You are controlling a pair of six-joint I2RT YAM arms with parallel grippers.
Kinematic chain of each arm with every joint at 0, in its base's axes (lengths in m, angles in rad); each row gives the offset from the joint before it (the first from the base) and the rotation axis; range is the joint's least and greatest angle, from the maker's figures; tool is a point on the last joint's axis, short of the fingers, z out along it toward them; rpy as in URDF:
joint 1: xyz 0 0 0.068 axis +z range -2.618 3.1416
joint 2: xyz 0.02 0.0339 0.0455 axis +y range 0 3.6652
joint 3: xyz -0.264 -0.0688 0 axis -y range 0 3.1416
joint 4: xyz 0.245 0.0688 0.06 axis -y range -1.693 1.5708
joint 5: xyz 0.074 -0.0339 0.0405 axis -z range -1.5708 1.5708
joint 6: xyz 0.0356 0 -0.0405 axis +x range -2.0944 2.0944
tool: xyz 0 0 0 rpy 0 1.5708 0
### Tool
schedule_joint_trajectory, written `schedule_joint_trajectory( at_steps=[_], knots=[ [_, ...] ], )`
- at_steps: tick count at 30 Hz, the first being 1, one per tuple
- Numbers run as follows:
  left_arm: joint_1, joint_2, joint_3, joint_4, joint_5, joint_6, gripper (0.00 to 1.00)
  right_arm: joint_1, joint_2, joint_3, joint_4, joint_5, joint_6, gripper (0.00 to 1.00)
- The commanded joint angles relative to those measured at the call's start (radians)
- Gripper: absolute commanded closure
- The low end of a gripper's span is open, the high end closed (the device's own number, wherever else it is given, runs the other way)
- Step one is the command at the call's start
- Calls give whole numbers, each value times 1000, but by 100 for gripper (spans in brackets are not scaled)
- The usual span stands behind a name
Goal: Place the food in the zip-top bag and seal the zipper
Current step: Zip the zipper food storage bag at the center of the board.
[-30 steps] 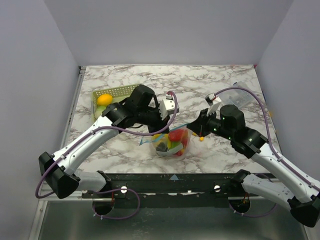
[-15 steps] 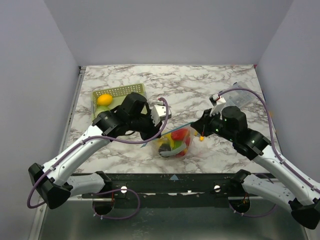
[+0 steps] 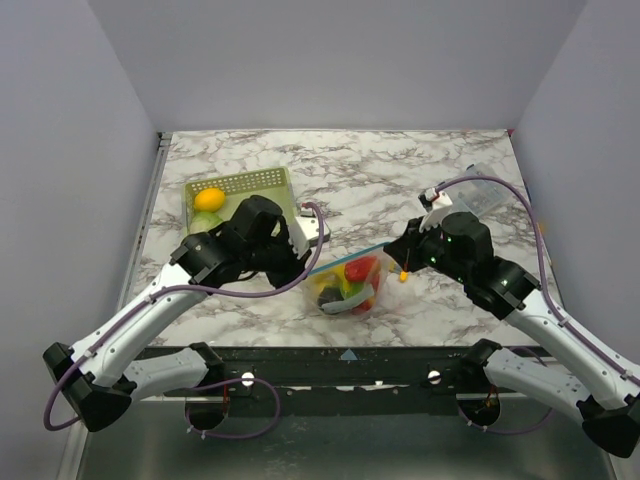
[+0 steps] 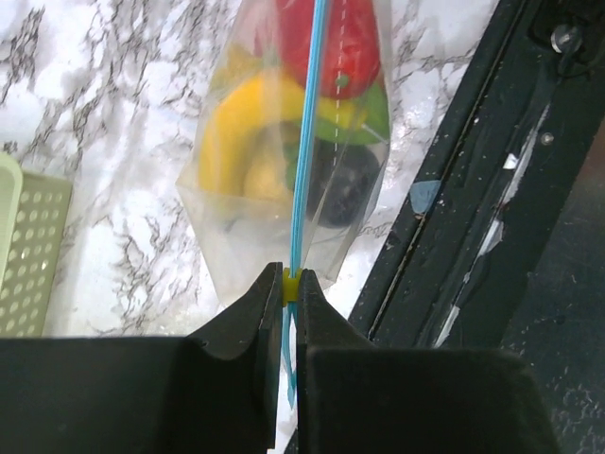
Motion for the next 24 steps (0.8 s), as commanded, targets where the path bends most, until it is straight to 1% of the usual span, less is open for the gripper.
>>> schedule_joint_trajectory(
  at_steps=[1, 5, 11, 16, 24],
  knots=[
    [2, -44, -44, -155, -152, -23, 100, -14, 2, 2, -11, 122, -31, 100],
    [2, -64, -56, -158, -168, -35, 100, -13, 11, 0, -11, 128, -33, 100],
    [1, -90, -76, -181, -250, -37, 100, -13, 17, 8, -10, 128, -40, 100],
    [1, -116, -86, -206, -291, -46, 100, -15, 25, 9, -7, 128, -41, 100],
    [2, -138, -111, -198, -340, -56, 100, -14, 46, 16, 3, 115, -51, 100]
  ],
)
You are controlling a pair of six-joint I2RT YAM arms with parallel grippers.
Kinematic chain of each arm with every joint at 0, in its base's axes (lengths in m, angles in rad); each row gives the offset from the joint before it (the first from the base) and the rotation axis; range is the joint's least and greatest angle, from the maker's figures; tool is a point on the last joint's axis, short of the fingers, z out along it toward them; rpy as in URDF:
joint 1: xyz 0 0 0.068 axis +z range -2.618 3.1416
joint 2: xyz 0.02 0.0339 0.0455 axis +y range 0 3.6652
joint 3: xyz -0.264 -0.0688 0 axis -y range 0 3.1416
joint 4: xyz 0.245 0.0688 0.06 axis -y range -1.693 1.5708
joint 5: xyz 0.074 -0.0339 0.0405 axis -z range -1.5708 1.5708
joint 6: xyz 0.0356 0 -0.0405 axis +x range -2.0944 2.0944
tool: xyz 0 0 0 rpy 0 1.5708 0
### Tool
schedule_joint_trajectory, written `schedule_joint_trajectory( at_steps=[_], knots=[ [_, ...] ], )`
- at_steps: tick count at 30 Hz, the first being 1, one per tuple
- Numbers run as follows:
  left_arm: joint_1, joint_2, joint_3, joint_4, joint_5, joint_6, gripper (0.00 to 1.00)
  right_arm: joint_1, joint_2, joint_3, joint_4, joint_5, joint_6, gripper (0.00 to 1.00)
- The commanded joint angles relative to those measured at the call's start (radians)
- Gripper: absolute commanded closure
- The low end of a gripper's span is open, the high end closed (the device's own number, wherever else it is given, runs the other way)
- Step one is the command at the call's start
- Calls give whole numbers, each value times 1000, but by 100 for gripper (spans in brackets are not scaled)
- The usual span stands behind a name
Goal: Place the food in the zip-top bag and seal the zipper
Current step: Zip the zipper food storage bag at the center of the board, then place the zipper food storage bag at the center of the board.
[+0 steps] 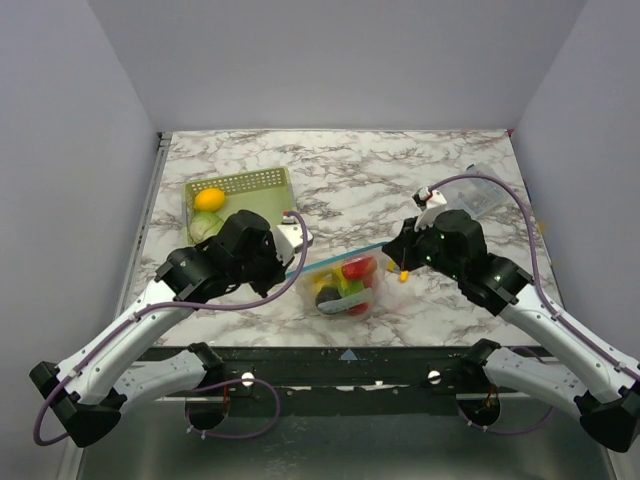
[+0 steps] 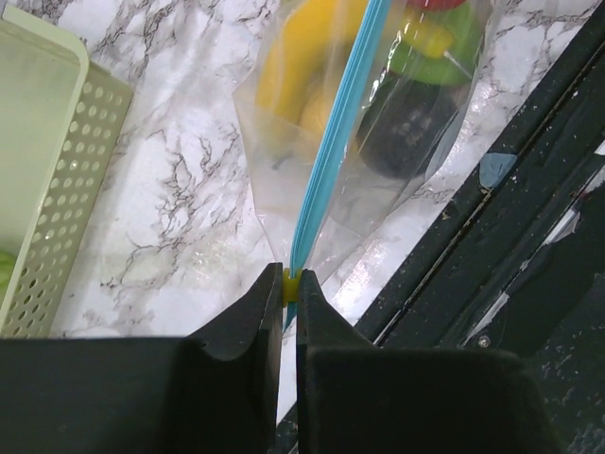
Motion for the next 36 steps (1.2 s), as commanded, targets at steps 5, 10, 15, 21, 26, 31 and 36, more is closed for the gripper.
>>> schedule_joint_trajectory(
  at_steps=[5, 10, 15, 21, 26, 31, 36],
  knots=[
    [4, -29, -20, -118, -120, -13, 85, -14, 20, 21, 17, 71, -35, 100],
    [4, -34, 14, -74, -138, -38, 61, -15, 75, 39, 76, 53, -18, 100],
    [5, -76, 55, -41, -223, -53, 47, -18, 160, 78, 130, 89, 2, 100],
    [4, -193, 64, 41, -329, -62, 41, -56, 268, 137, 163, 169, 33, 100],
    [6, -282, 13, 138, -269, -62, 35, -174, 342, 154, 250, 96, 75, 100],
    [5, -296, -17, 196, -160, -70, 32, -241, 501, 222, 332, 37, 77, 100],
    [6, -315, -43, 250, -91, -77, 16, -309, 689, 344, 384, 18, 107, 100]
  ],
)
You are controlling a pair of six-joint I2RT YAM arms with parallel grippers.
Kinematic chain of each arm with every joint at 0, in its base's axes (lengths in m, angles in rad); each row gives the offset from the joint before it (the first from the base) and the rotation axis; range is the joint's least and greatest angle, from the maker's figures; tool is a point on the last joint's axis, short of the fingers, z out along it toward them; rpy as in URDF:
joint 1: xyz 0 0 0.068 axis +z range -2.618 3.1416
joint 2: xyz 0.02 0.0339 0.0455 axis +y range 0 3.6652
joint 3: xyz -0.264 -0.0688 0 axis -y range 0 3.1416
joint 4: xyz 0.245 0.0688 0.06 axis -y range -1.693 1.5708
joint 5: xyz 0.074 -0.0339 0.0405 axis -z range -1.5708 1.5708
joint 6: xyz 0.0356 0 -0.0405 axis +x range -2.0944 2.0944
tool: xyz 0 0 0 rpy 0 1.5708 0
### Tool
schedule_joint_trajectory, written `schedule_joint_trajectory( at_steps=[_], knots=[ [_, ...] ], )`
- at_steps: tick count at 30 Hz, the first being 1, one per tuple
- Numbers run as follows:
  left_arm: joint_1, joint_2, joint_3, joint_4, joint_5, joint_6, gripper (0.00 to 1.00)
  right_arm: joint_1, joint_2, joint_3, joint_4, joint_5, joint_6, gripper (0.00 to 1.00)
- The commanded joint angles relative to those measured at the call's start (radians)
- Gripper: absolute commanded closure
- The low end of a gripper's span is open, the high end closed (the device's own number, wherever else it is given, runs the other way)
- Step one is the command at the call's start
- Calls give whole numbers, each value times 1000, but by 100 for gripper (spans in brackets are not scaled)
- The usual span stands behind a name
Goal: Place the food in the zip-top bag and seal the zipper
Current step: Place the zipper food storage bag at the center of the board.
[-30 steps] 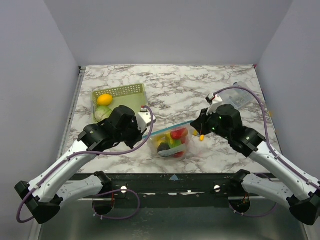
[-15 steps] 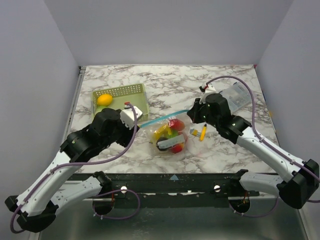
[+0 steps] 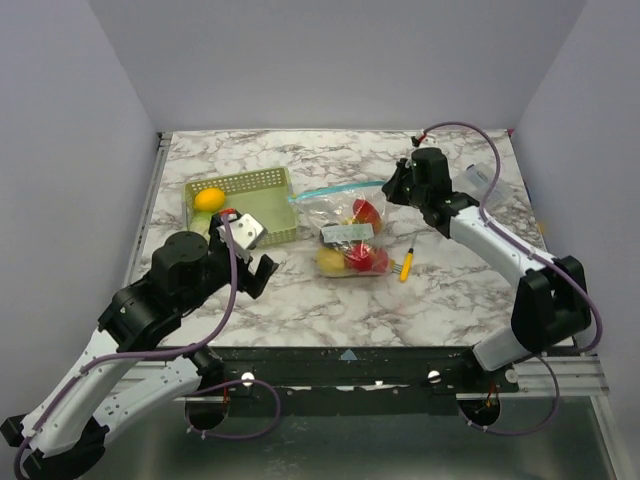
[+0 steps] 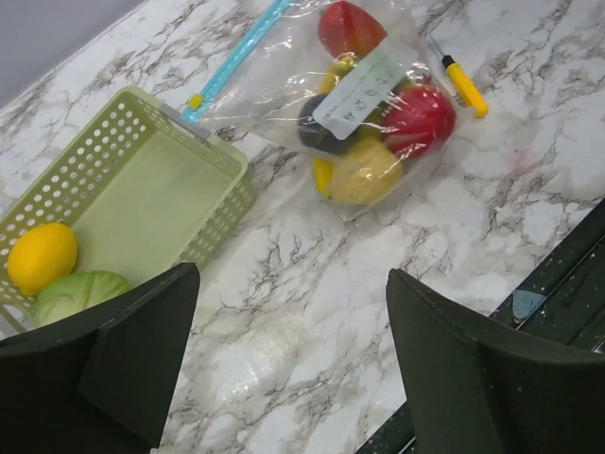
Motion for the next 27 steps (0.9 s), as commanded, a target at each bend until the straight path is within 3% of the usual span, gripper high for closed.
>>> schedule_joint_trajectory(
  at_steps=[1, 5, 14, 19, 27],
  knots=[
    [3, -24, -24, 80, 105, -13, 14, -58, 147, 127, 98, -44, 43, 100],
    [3, -48, -28, 99, 126, -1, 1, -134, 306, 249, 102, -66, 106, 100],
    [3, -96, -38, 145, 117, 15, 1, -192, 462, 356, 85, -50, 133, 100],
    [4, -105, -41, 180, 121, 16, 1, -196, 449, 353, 67, -97, 62, 72],
    [3, -99, -36, 207, 93, -5, 1, -196, 314, 368, -94, -78, -72, 61]
  ],
)
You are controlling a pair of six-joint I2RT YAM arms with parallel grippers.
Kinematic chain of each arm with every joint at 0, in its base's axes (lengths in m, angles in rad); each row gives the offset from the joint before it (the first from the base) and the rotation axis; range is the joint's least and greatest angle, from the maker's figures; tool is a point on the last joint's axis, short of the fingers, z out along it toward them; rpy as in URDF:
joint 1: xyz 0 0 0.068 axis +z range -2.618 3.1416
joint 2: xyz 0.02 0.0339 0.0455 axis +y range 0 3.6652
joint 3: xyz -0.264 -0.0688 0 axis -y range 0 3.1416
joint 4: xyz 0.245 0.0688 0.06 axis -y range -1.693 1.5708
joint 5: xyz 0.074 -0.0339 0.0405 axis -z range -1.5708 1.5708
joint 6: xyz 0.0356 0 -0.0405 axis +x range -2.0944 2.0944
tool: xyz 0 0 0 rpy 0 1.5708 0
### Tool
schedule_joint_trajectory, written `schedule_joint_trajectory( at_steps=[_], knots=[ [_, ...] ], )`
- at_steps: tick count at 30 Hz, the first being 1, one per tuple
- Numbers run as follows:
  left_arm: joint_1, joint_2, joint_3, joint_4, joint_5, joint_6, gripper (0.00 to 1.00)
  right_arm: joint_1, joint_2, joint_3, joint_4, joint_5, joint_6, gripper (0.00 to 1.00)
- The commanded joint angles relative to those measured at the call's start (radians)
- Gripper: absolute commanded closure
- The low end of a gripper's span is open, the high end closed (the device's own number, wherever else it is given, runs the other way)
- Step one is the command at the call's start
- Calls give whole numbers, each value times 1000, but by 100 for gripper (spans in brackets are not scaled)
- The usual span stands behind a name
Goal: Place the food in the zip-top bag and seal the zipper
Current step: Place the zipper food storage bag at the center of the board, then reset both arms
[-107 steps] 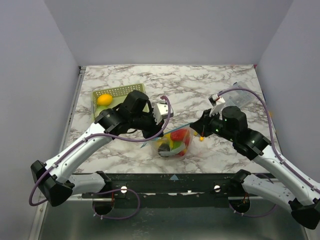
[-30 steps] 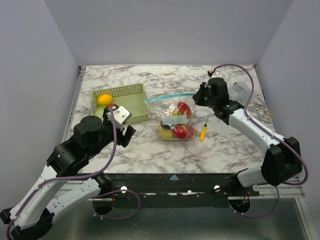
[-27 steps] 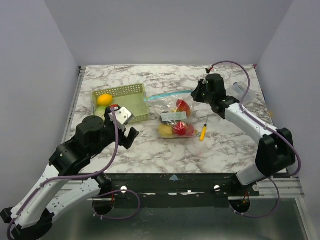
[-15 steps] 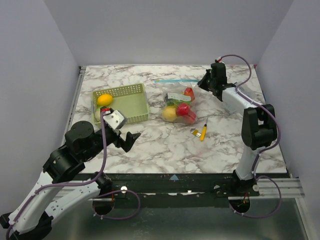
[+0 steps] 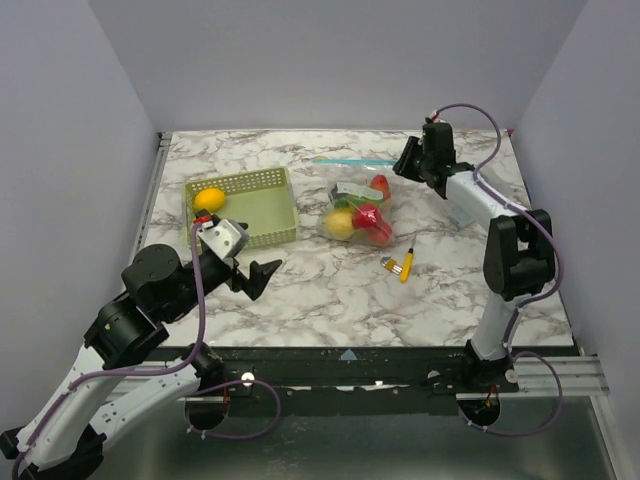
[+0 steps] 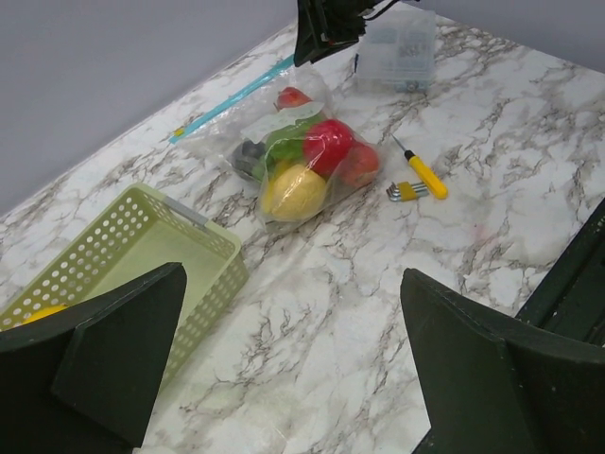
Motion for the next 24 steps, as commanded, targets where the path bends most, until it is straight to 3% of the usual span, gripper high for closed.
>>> schedule_joint_trajectory(
  at_steps=[1, 8, 12, 13, 14, 19, 24],
  knots=[
    [3, -9, -3, 57, -8, -16, 1, 1, -156, 19, -129, 17, -107, 59],
    [3, -69, -19, 151, -70, -37, 1, 2, -463, -126, -272, 99, -215, 45],
    [3, -135, -64, 257, -158, -80, 1, 2, -761, -270, -269, 35, -218, 21],
    [5, -157, -78, 285, -178, -95, 1, 1, -822, -292, -275, 19, -213, 4],
    [4, -181, -94, 308, -194, -106, 1, 2, -890, -310, -286, 0, -211, 0],
    [5, -284, -168, 421, -296, -152, 2, 2, -1171, -360, -316, -88, -202, 0],
    [5, -351, -222, 498, -401, -168, 1, 2, -1362, -414, -302, -59, -130, 0]
  ],
)
